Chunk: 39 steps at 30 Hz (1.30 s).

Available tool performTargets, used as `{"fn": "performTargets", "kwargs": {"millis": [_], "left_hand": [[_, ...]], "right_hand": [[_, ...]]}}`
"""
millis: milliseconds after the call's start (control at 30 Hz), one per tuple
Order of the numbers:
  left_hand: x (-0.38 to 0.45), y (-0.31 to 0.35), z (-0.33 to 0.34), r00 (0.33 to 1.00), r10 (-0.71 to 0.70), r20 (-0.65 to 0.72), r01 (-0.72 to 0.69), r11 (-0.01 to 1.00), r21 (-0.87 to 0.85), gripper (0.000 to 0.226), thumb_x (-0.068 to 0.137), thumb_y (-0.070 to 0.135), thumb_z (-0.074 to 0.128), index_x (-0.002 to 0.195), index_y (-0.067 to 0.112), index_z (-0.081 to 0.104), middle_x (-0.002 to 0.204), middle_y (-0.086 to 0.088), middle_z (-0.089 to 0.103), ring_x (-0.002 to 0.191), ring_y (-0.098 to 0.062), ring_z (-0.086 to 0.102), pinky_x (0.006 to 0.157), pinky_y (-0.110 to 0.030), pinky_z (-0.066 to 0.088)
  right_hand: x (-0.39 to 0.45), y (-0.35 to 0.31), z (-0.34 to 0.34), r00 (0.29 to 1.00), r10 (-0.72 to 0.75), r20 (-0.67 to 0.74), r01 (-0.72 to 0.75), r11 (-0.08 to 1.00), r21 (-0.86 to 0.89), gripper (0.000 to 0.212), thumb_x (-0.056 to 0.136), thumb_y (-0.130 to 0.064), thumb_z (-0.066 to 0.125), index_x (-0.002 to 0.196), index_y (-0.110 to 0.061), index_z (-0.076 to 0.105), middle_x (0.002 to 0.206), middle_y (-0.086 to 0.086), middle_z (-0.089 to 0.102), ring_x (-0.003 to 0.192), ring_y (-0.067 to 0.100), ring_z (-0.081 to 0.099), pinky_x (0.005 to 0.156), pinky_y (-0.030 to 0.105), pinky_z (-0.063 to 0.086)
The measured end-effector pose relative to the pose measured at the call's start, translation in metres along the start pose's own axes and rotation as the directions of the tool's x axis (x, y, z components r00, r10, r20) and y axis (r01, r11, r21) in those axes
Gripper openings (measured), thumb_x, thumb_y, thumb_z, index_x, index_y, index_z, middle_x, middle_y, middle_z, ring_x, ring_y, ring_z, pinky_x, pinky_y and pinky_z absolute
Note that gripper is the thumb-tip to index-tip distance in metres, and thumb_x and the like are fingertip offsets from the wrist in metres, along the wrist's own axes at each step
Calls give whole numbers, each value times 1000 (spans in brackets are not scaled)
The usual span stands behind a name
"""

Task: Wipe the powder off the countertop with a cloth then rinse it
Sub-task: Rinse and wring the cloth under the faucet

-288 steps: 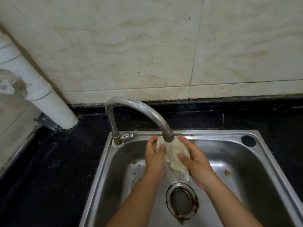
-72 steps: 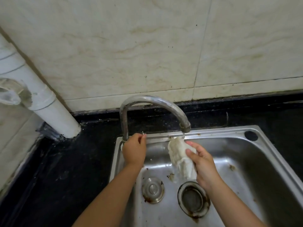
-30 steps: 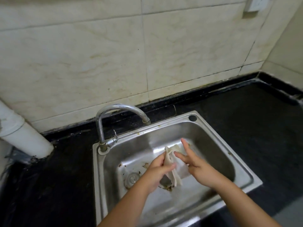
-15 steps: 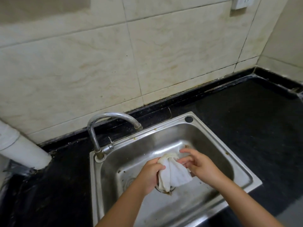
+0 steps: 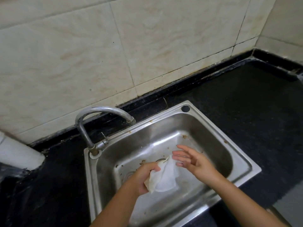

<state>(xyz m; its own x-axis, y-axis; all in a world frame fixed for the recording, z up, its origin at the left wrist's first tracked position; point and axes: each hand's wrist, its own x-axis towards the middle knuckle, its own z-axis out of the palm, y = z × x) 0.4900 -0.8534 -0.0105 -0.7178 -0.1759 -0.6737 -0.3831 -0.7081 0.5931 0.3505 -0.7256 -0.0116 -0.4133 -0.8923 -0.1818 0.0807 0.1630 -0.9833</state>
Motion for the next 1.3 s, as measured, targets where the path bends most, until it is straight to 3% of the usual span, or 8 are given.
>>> {"fn": "performTargets", "kwargs": {"millis": [133, 267, 433, 667, 833, 967, 1133, 1300], "left_hand": [[10, -6, -10, 997, -70, -22, 69, 997, -45, 68, 39, 12, 70, 106, 1, 59, 97, -18, 57, 84, -32, 56, 71, -32, 44], [23, -15, -16, 998, -36, 55, 39, 998, -45, 94, 43, 13, 76, 130, -3, 44, 113, -21, 46, 103, -37, 47, 95, -43, 36], [21, -16, -13, 1000, -22, 13, 21, 998, 56, 62, 52, 10, 57, 114, 2, 52, 104, -17, 55, 92, -30, 55, 83, -36, 44], [18, -20, -4, 994, 103, 29, -104, 994, 15, 67, 51, 9, 56, 117, 6, 50, 111, -19, 53, 103, -33, 53, 85, -40, 47], [13, -17, -5, 991, 136, 2, -136, 991, 6, 54, 59, 2, 51, 113, 6, 55, 104, -17, 60, 98, -32, 57, 79, -36, 50], [11, -21, -3, 925, 234, -299, -173, 961, 217, 24, 83, -7, 46, 100, 8, 54, 95, -10, 59, 88, -24, 58, 70, -30, 49], [14, -30, -1, 839, 356, -411, -226, 916, 331, 19, 79, 8, 67, 91, 13, 53, 95, -9, 61, 88, -21, 57, 82, -35, 47], [8, -37, 7, 737, 494, -461, -326, 858, 397, 24, 82, 1, 63, 84, 22, 51, 90, 4, 59, 88, -14, 56, 70, -13, 43]], "right_hand": [[-12, 6, -2, 997, -54, -52, 38, 962, -271, 41, 77, -24, 65, 108, -50, 56, 118, -23, 57, 109, -3, 54, 85, 6, 44], [-7, 10, 2, 991, 130, -16, -131, 989, -62, 40, 85, -4, 61, 110, -34, 49, 98, -2, 60, 89, 4, 56, 74, 9, 49], [8, 4, 7, 986, 78, -148, -99, 986, -137, 29, 87, 3, 55, 101, -23, 56, 70, 2, 48, 72, 14, 50, 66, 7, 43], [20, -13, 7, 989, 146, -12, -142, 938, -315, 22, 90, -13, 56, 108, -24, 51, 98, -4, 55, 94, 12, 55, 78, 18, 46], [18, -15, 8, 990, 132, 55, -103, 926, -363, 18, 89, -13, 57, 73, -21, 56, 74, -5, 59, 72, 10, 56, 65, 13, 43], [15, -17, 23, 997, -58, 52, 77, 775, -628, 9, 90, -17, 52, 84, -16, 59, 76, -7, 50, 69, 5, 47, 62, 9, 36], [4, -12, 43, 917, -372, 146, 327, 489, -809, 17, 74, -20, 42, 74, -15, 59, 69, -2, 53, 48, 8, 51, 46, 8, 31], [4, -14, 46, 915, -362, 179, 343, 461, -818, 21, 74, -17, 43, 70, -11, 63, 68, -1, 53, 45, 9, 50, 44, 10, 34]]}}
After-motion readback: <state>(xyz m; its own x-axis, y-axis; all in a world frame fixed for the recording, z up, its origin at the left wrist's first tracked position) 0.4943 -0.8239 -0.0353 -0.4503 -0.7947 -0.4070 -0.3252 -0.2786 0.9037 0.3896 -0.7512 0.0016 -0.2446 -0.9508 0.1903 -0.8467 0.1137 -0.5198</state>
